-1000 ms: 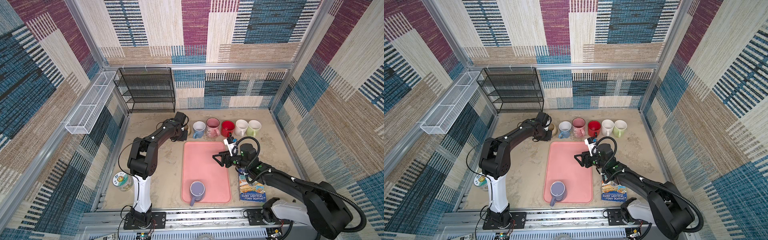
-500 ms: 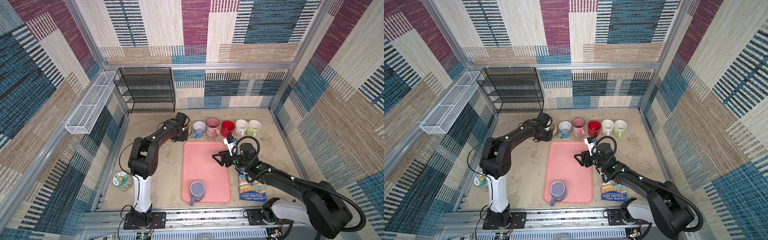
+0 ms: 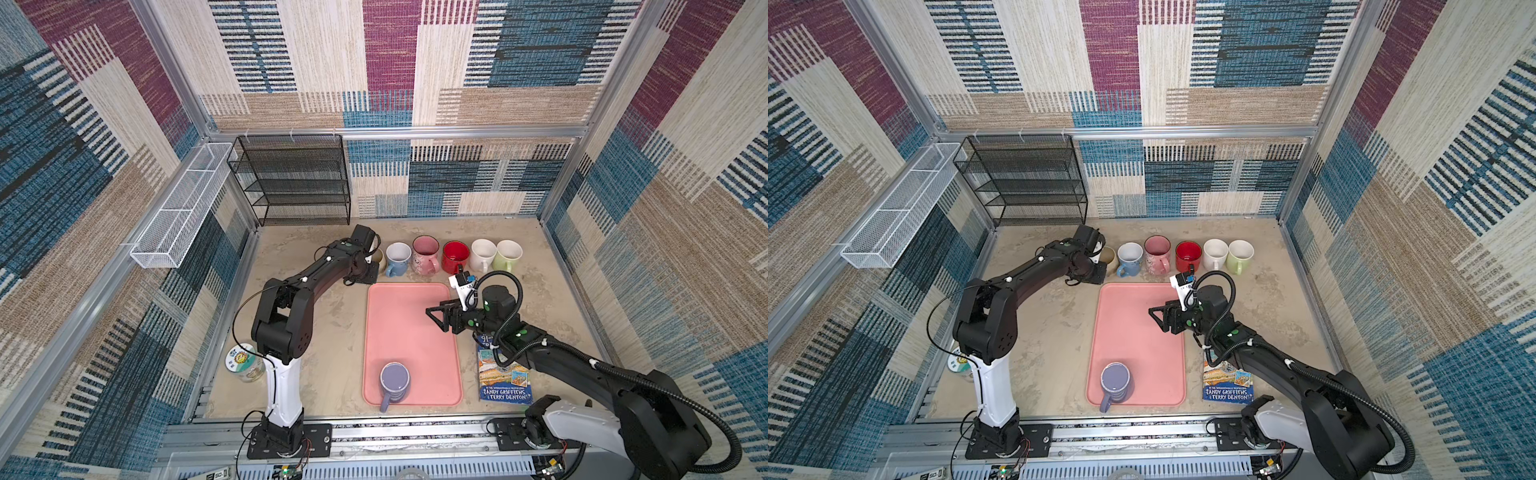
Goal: Turn the mug right side up
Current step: 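Set the cream mug down and open the left gripper, then draw the left gripper back while the right gripper moves over the purple mug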
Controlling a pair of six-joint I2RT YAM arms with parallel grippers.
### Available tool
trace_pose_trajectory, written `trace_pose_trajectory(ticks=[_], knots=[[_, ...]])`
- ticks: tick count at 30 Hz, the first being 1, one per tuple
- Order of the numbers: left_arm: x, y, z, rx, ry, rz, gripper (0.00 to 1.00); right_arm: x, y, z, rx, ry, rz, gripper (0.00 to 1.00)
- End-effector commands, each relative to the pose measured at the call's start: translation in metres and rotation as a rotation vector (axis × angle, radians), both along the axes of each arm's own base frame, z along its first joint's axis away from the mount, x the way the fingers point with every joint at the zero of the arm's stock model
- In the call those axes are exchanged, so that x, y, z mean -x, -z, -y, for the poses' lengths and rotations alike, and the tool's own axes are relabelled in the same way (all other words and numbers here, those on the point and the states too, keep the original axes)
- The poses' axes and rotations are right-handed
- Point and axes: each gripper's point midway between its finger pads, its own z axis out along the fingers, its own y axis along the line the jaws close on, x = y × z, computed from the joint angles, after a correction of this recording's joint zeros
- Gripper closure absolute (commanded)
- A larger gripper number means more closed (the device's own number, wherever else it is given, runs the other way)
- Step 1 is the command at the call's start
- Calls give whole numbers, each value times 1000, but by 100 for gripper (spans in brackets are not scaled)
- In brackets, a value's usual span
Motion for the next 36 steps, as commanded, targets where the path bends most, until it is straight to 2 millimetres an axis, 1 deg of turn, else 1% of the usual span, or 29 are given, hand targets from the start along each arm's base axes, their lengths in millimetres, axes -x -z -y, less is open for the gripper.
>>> trace_pose_trajectory(ticks=[1,3,5,9,13,17,21,28,32,36], knots=[[3,-11,-1,5,8,17,64,3,-5,-2,-7,-18,7,24],[6,-19,-4,6,4,30,62,6,-3,-1,-3,-22,3,22],[11,-28,-6,10,-3,44,59,12,1,0,6,-31,6,17],[25,-48,-9,47,-16,64,54,34,6,-6,6,-91,23,12],[46,-67,-10,92,-15,79,48,56,17,-15,55,-116,44,8],[68,-85,-10,123,0,94,43,75,28,-19,62,-123,29,0],[93,-97,-10,150,20,110,40,91,39,-19,84,-126,18,0],[127,-109,-20,187,33,134,40,115,47,-23,145,-162,15,0],[139,-117,-24,192,45,144,40,128,52,-26,187,-197,9,0],[147,-123,-29,188,57,168,40,140,58,-32,210,-230,15,3]])
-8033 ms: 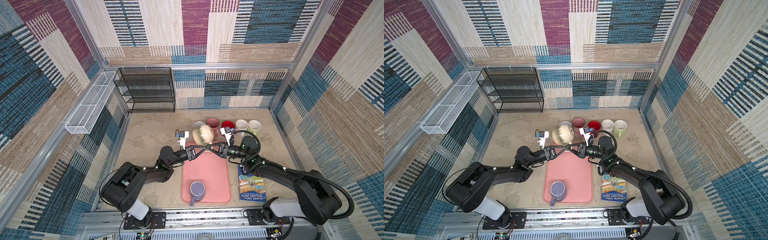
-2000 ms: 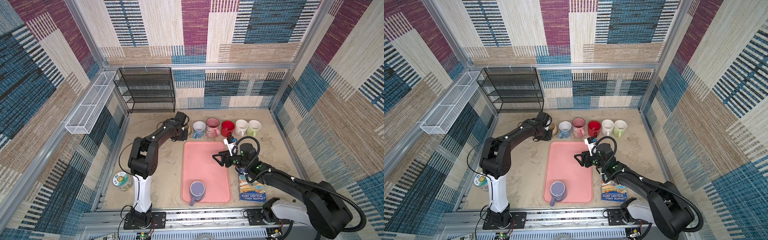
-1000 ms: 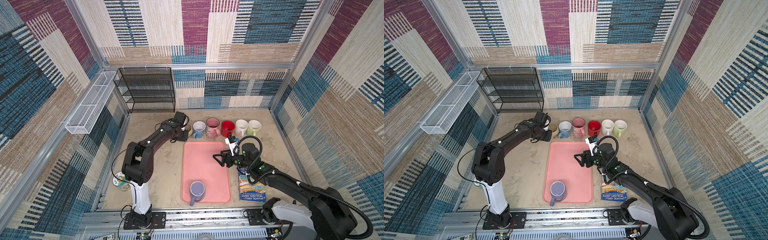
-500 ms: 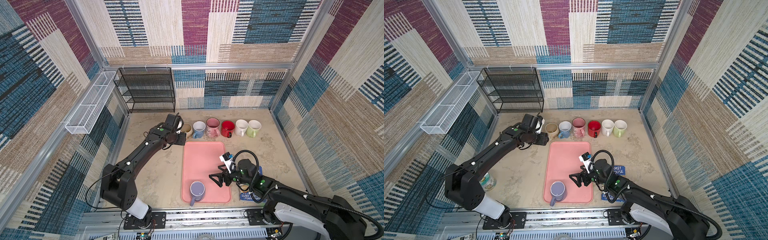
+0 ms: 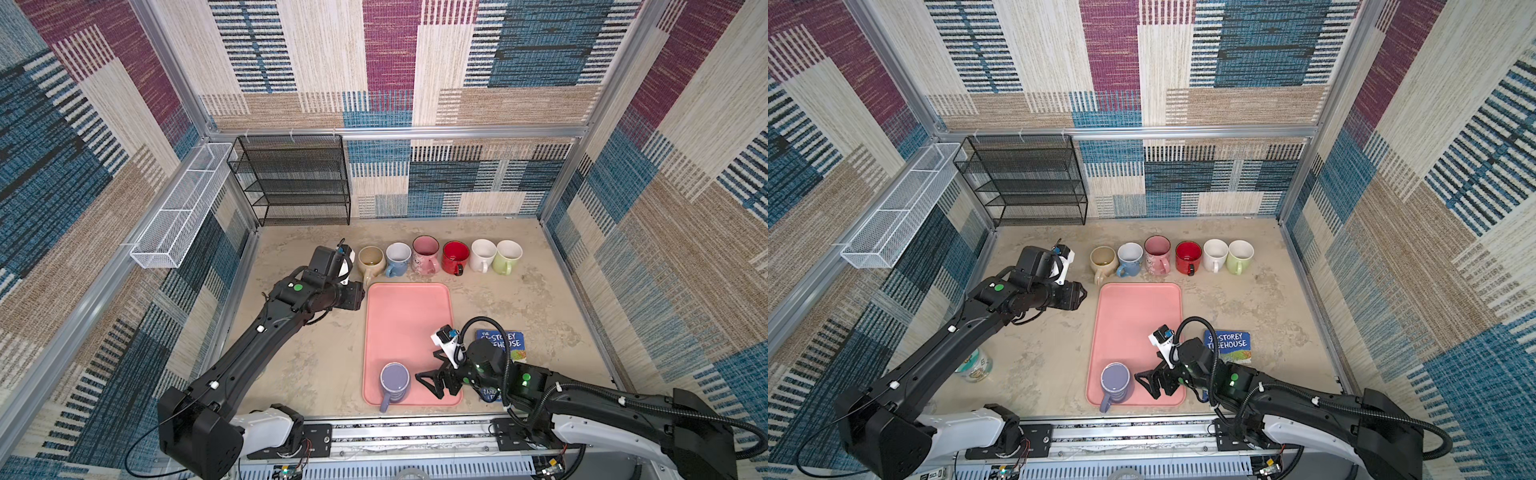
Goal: Turn the mug right side up
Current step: 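Draw the left gripper back while the right gripper moves over the purple mug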
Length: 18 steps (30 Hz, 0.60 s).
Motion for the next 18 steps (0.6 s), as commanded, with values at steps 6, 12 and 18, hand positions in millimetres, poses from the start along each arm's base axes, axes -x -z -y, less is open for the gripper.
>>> trace_pose_trajectory(ticks=[6,12,18], knots=[[13,1,-8,-28,23,7,40,16,13,-15,88,-47,37,3],[18,1,-10,-25,29,15,40,17,12,-33,74,-67,38,3],[24,1,-11,-21,41,21,40,4,10,-46,66,-24,51,4]])
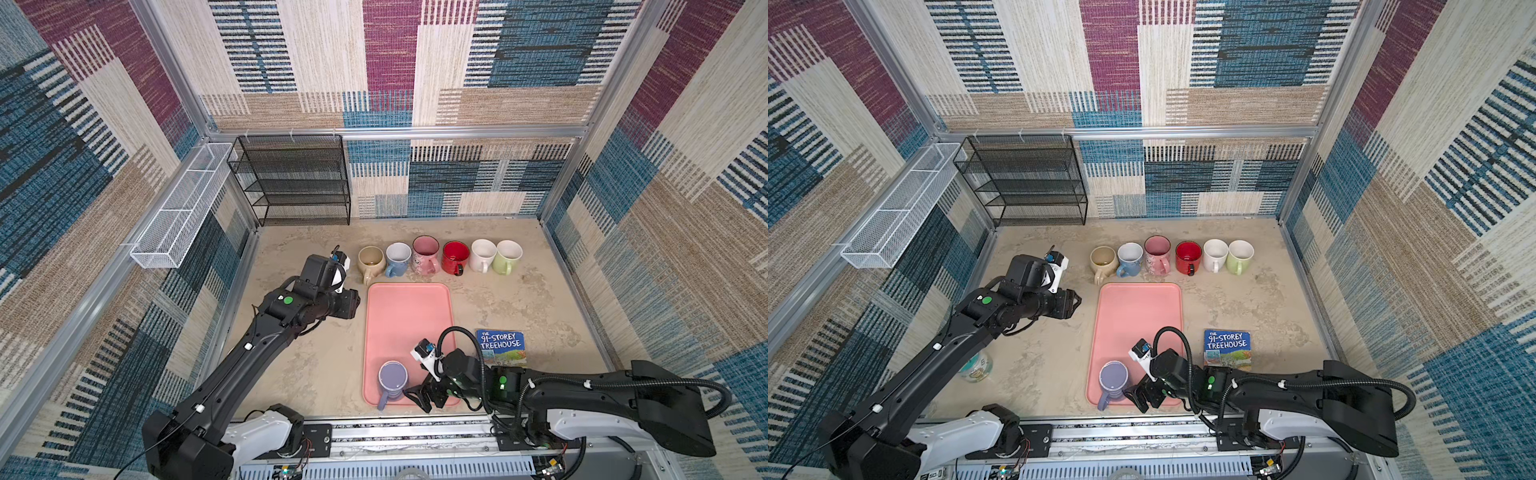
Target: Turn the mug right side up
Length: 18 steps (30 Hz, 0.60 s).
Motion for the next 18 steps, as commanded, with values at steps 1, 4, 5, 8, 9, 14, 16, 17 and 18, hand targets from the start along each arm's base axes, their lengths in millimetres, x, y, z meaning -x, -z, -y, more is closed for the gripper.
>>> trace_pose_trajectory(ticks=[1,4,5,8,9,14,16,17,18], knots=[[6,2,-1,-13,27,-5,40,-13,-13,-14,-52,42,40,4],[8,2,-1,-15,35,-6,41,-21,-12,-21,-51,74,38,4],[9,2,-2,-17,40,-7,41,-22,-12,-23,-52,83,38,4],[13,2,-2,-20,53,-16,42,-31,-13,-27,-54,120,46,4],[15,3,-2,-21,58,-23,42,-34,-14,-28,-55,135,49,3],[25,13,3,14,70,-78,47,-54,-14,-25,-65,200,27,3],[30,21,7,46,66,-120,53,-63,-13,-23,-73,216,8,3],[32,26,9,60,63,-140,57,-67,-13,-21,-76,223,-1,4],[35,32,10,68,59,-160,62,-71,-14,-22,-81,225,-2,3]])
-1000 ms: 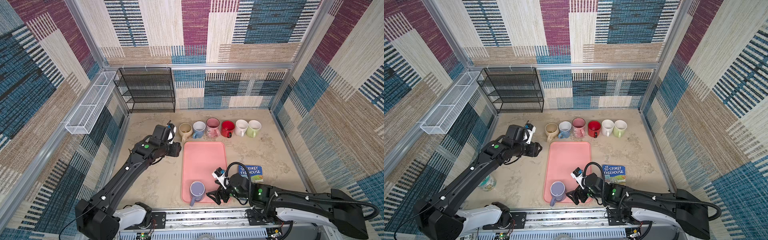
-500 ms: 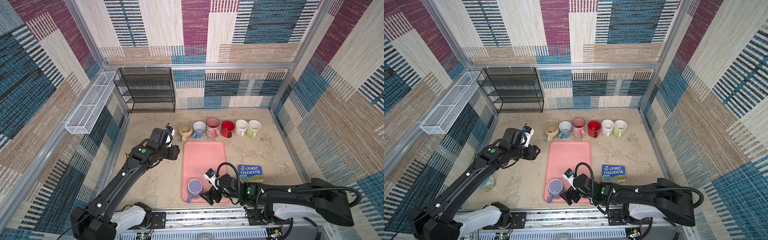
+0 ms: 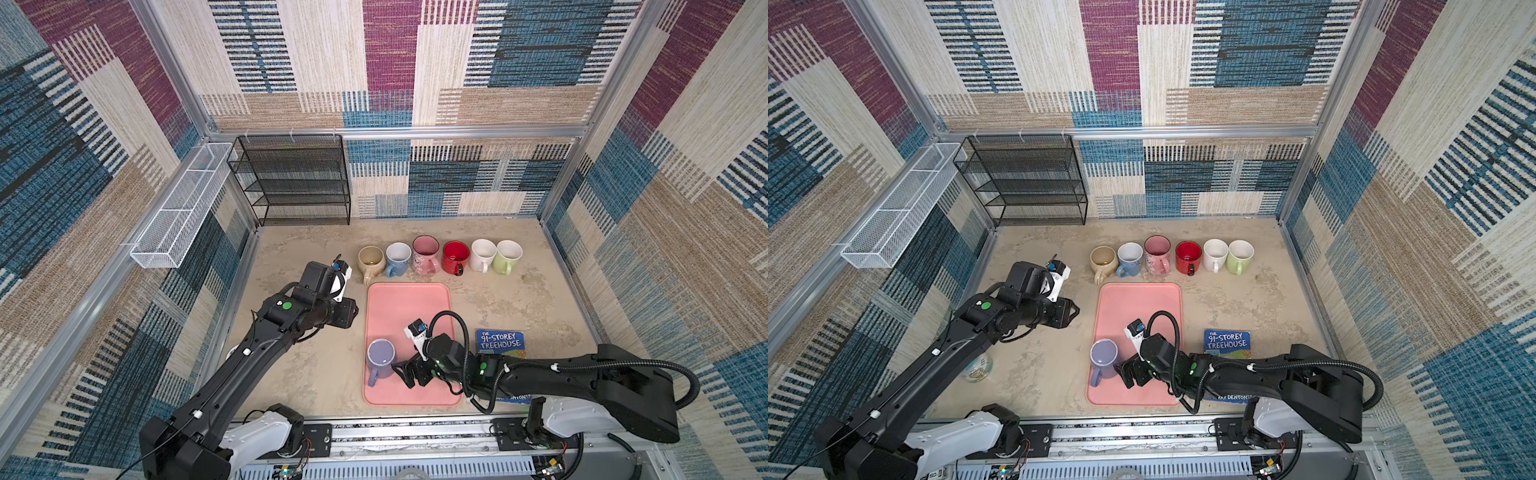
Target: Turn the mug right side up
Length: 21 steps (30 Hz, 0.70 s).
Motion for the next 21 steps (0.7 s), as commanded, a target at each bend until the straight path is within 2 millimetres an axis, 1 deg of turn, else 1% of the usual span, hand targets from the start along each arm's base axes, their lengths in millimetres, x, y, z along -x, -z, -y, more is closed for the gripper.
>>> trace_pose_trajectory(ticks=[1,4,8,11,13,16,19,21], knots=[[12,16,7,52,-9,-86,67,-12,-14,-9,-68,6,4,3],[21,31,4,48,-42,-127,79,-16,-16,-15,-59,-12,8,3],[36,44,4,56,-62,-152,91,-16,-13,-17,-53,-24,-14,3],[47,55,9,58,-58,-172,99,-15,-9,-13,-46,-15,-30,3],[52,62,16,58,-44,-186,100,-16,-8,-6,-46,0,-45,4],[57,73,29,42,-17,-199,100,-19,-14,4,-70,23,-69,10],[61,79,44,46,10,-203,100,-20,-23,10,-83,33,-75,23],[64,81,54,59,26,-205,100,-20,-24,15,-71,44,-85,30]])
